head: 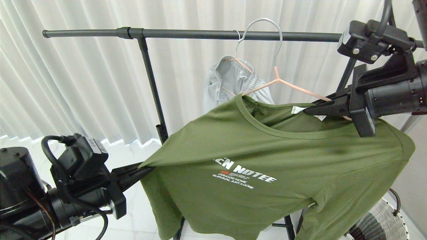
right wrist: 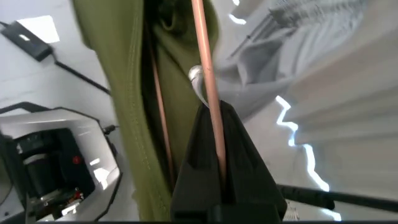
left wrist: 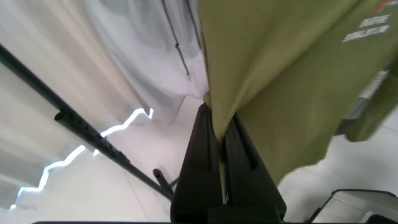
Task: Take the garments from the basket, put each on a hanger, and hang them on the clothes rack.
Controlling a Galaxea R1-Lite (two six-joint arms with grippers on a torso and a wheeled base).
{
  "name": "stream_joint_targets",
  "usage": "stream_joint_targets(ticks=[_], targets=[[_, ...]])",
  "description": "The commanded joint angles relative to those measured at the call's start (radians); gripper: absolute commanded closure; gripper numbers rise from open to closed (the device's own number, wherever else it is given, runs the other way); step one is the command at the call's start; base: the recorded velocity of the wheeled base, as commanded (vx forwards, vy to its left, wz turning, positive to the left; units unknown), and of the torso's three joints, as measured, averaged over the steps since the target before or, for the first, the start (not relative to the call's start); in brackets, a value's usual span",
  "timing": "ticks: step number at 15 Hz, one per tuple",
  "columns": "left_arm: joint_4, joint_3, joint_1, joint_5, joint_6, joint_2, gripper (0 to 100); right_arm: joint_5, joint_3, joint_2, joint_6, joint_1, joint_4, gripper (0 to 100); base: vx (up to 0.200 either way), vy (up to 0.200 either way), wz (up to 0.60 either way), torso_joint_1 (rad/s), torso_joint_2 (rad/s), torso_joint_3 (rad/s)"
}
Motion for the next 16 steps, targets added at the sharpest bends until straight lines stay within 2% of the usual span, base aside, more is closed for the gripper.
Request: stream_joint_targets(ticks=[1, 4, 8, 11, 14, 16], targets=[[0.000, 0.036, -0.037, 0.000, 0.006, -0.034, 100, -0.012, -0.007, 0.013, 0.025, -0.002, -0.007, 100, 0.000, 0.000, 0.00, 0.000, 0.00, 0.000], [0.000, 0.056, -0.095, 0.004, 0.022, -0.023, 100, -0.037, -0.007, 0.014, 0.093, -0.002, -0.090, 100, 0.000, 0.000, 0.00, 0.000, 0.00, 0.000], [0.000, 0.101, -0.112, 0.015, 0.154, 0.034, 100, -0.035, -0.007, 0.010, 0.111, 0.004, -0.191, 100, 0.000, 0.000, 0.00, 0.000, 0.00, 0.000], [-0.002, 0.082, -0.112, 0.021, 0.160, 0.077, 100, -0.018, -0.007, 0.004, 0.125, 0.023, -0.247, 100, 0.000, 0.000, 0.00, 0.000, 0.00, 0.000], [-0.002, 0.050, -0.112, 0.080, 0.160, 0.098, 100, -0.011, -0.007, 0.004, 0.160, 0.061, -0.297, 100, 0.000, 0.000, 0.00, 0.000, 0.00, 0.000], [-0.002, 0.047, -0.112, 0.090, 0.158, 0.097, 100, -0.009, -0.007, 0.010, 0.163, 0.075, -0.320, 100, 0.000, 0.000, 0.00, 0.000, 0.00, 0.000]])
